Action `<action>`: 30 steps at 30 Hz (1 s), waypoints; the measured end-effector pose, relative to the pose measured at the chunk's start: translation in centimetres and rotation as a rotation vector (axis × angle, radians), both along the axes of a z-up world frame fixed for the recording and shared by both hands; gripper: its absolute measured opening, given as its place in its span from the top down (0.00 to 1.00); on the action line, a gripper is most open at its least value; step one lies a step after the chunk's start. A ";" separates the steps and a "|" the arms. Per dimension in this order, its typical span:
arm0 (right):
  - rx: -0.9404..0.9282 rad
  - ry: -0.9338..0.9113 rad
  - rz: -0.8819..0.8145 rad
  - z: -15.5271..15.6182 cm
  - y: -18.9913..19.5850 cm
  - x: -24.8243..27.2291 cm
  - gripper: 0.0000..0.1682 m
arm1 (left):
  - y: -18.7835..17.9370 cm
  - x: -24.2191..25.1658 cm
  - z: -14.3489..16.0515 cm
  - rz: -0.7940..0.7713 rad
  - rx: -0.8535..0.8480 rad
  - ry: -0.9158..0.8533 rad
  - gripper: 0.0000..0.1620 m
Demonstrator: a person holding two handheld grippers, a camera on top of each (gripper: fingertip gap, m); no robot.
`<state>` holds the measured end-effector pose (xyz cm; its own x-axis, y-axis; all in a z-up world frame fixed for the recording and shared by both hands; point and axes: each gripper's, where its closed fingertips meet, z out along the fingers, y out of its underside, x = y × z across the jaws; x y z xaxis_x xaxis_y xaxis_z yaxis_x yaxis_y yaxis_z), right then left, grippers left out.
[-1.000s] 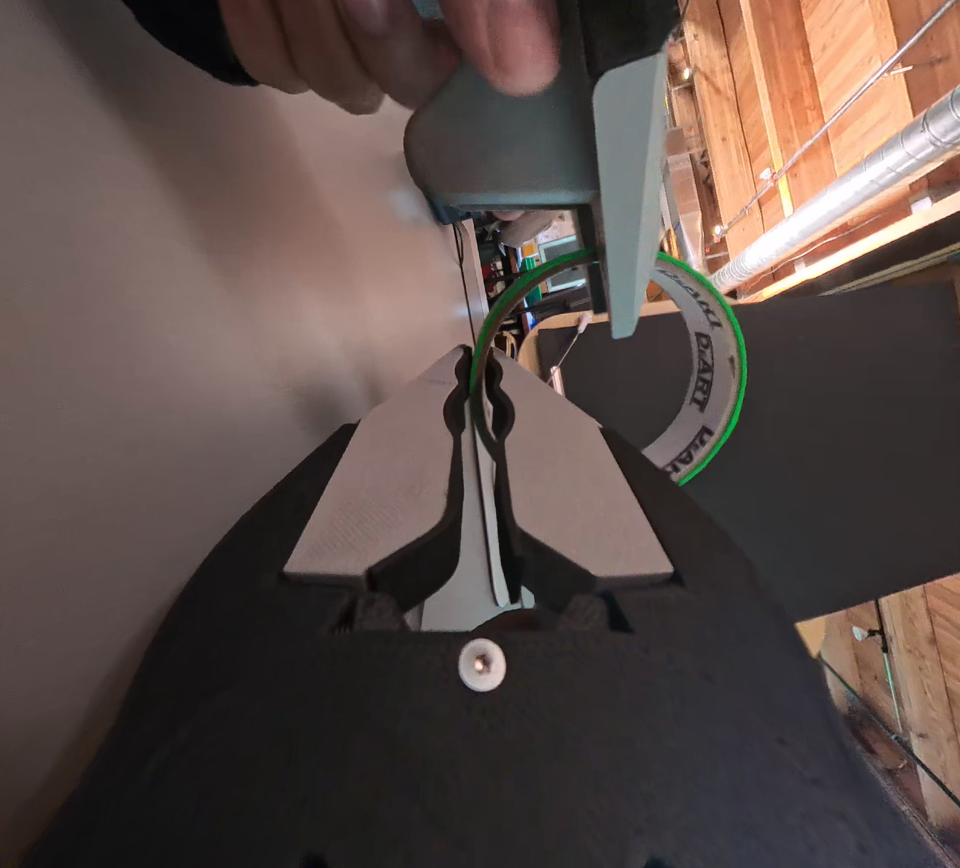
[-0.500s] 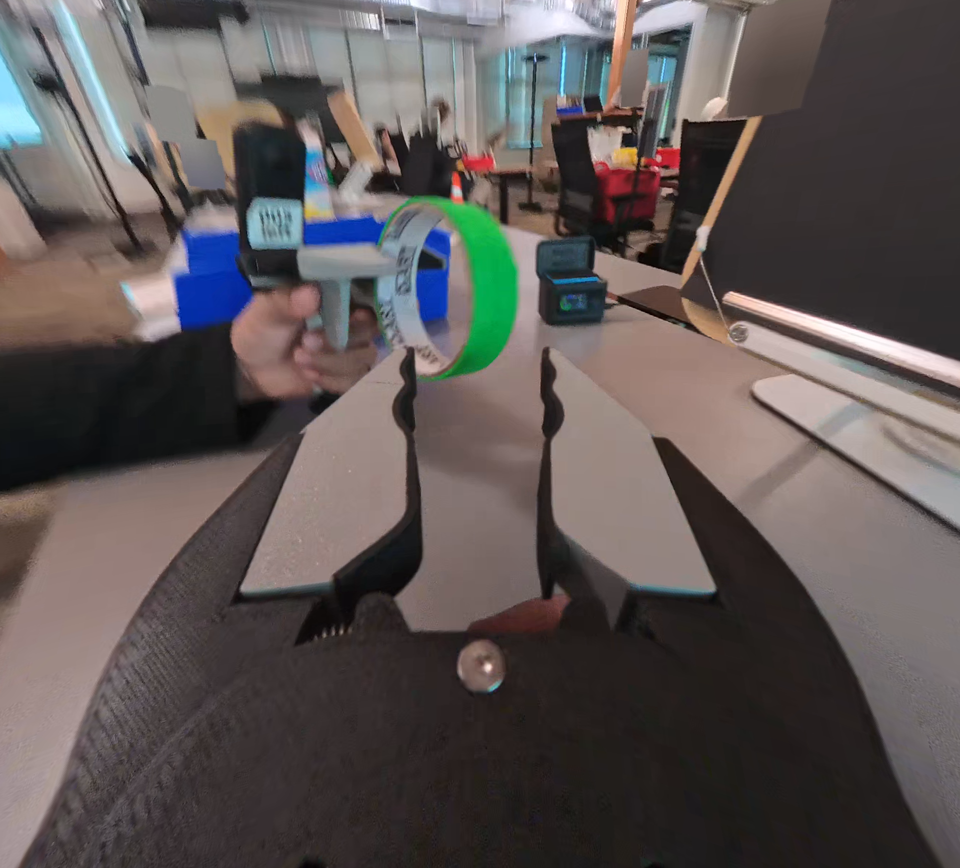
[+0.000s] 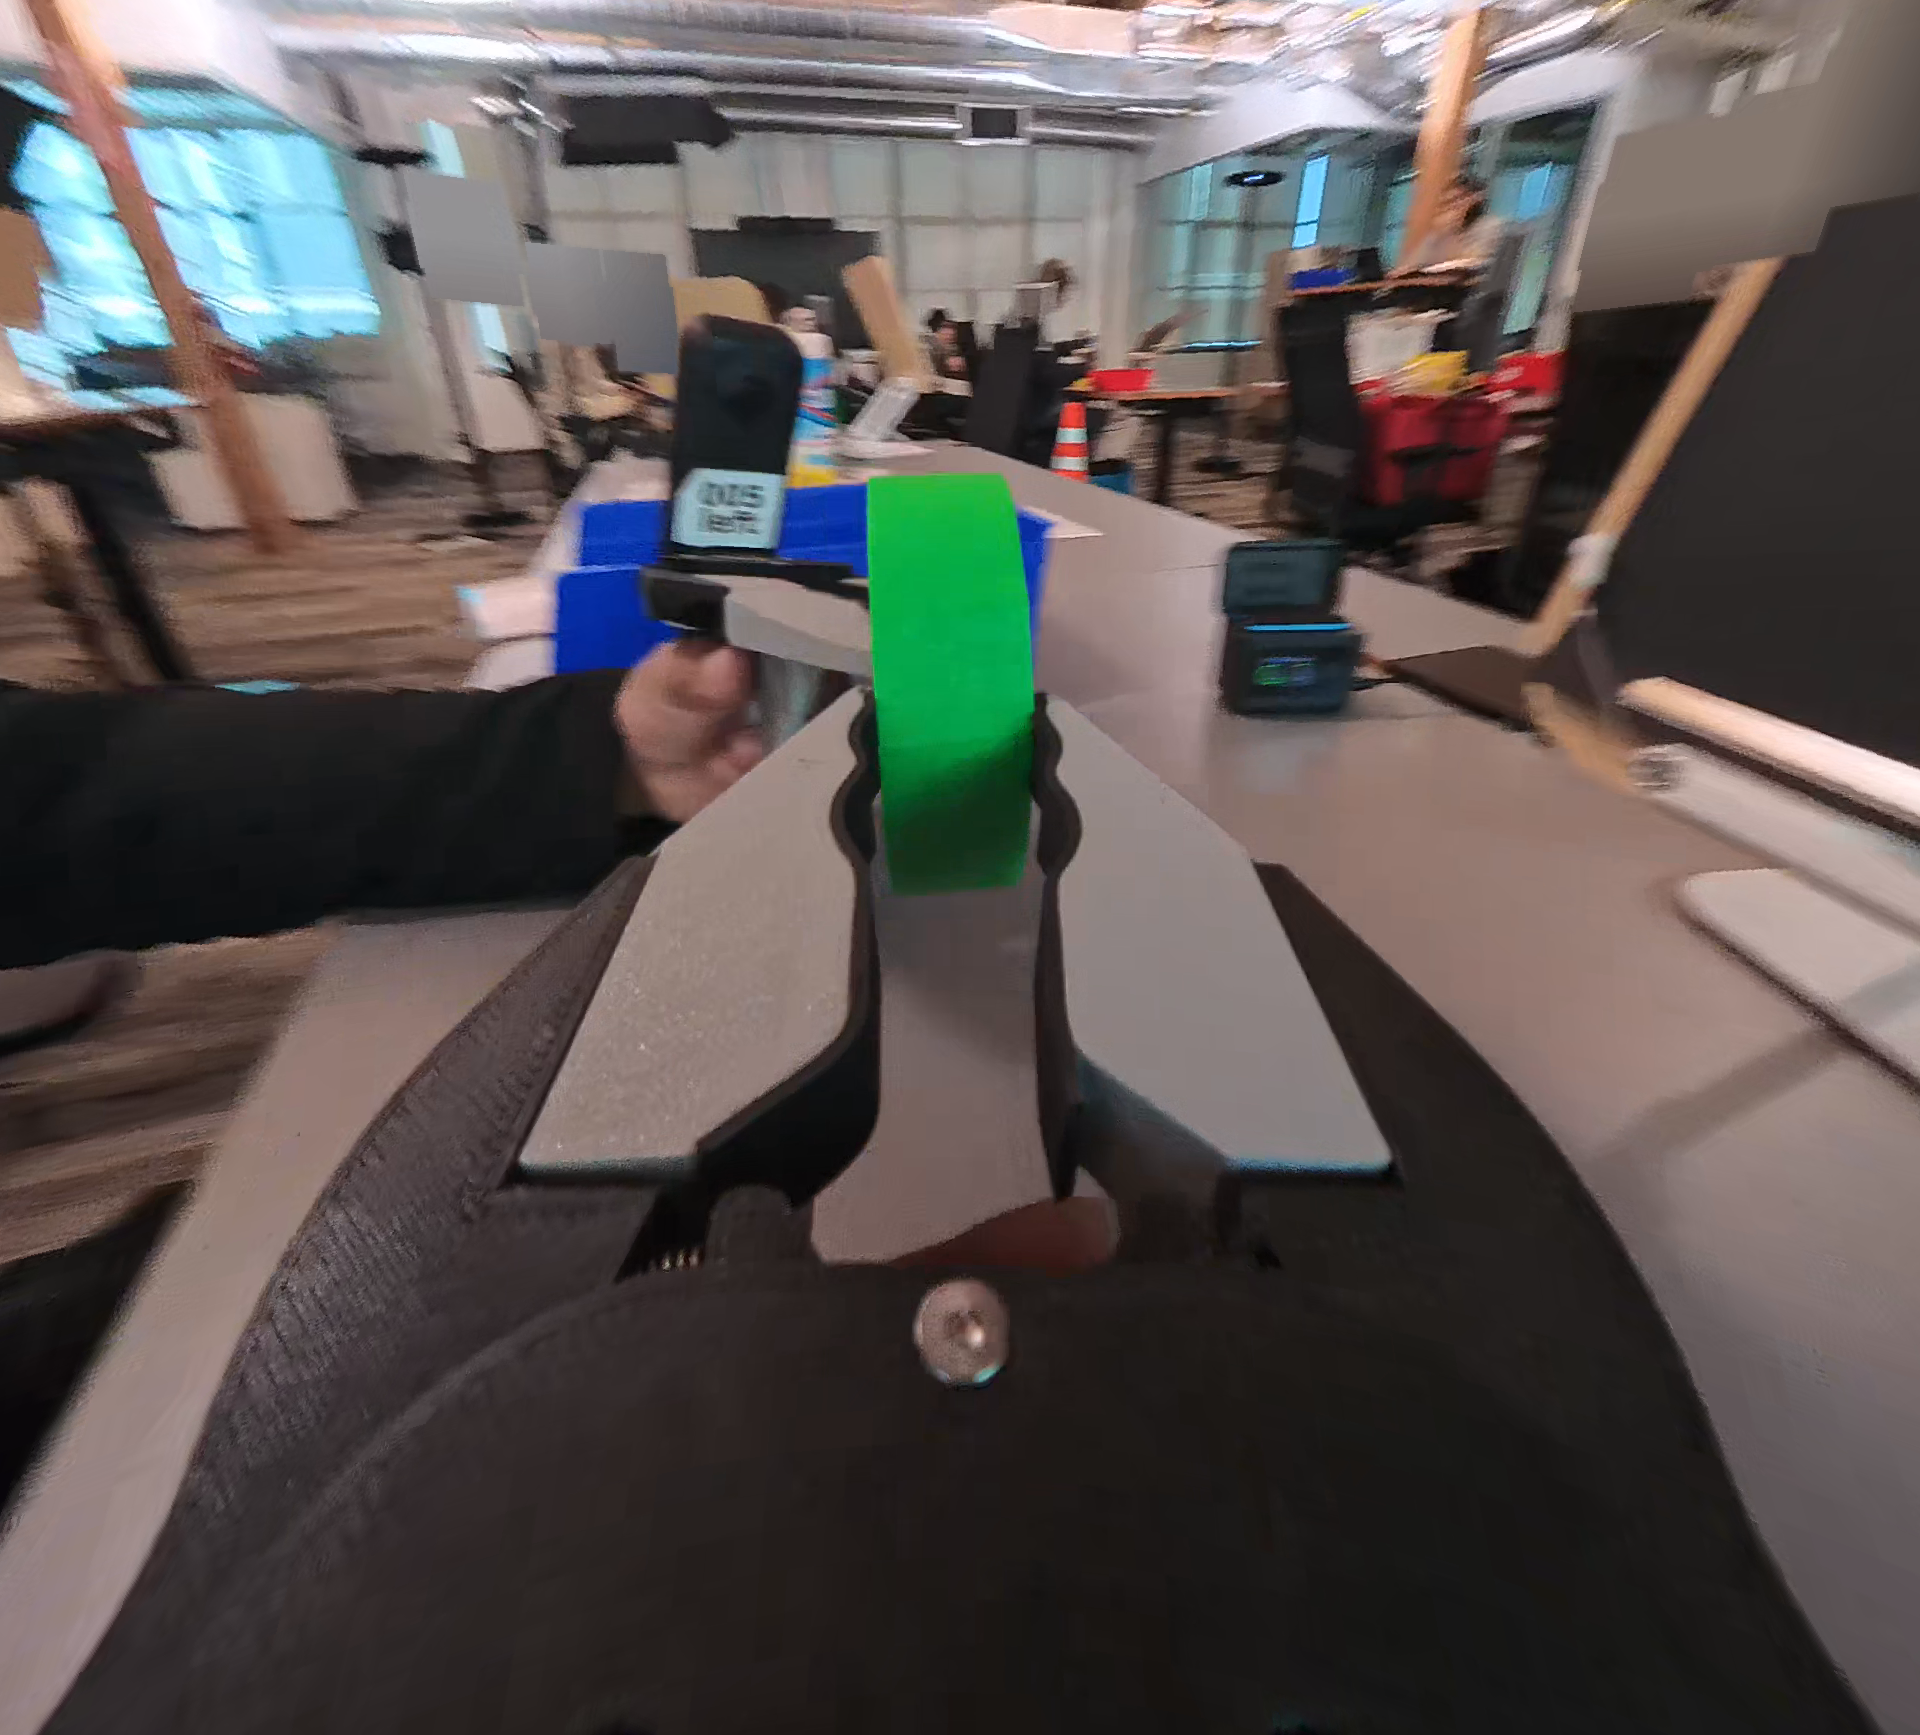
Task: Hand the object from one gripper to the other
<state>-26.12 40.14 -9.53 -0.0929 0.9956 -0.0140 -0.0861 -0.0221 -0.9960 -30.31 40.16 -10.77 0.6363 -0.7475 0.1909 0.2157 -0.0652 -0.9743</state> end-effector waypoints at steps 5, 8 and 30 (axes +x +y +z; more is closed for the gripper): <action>0.447 -0.112 -0.433 -0.4 3.6 0.8 0.86 | 0.1 0.4 -1.1 -0.113 -0.190 -0.120 0.78; 0.808 -0.209 -0.587 -1.2 3.4 0.5 0.86 | -0.1 1.2 -0.9 -0.177 -0.224 -0.193 0.78; 0.706 -0.240 -0.417 -4.1 0.6 -1.6 0.89 | 1.2 -0.3 -3.8 0.174 0.014 0.487 0.99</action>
<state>-27.75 40.75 -13.65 0.2096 0.7303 0.6502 0.2658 0.5974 -0.7566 -30.59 41.32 -14.53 0.7643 -0.6227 -0.1674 -0.2563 -0.0551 -0.9650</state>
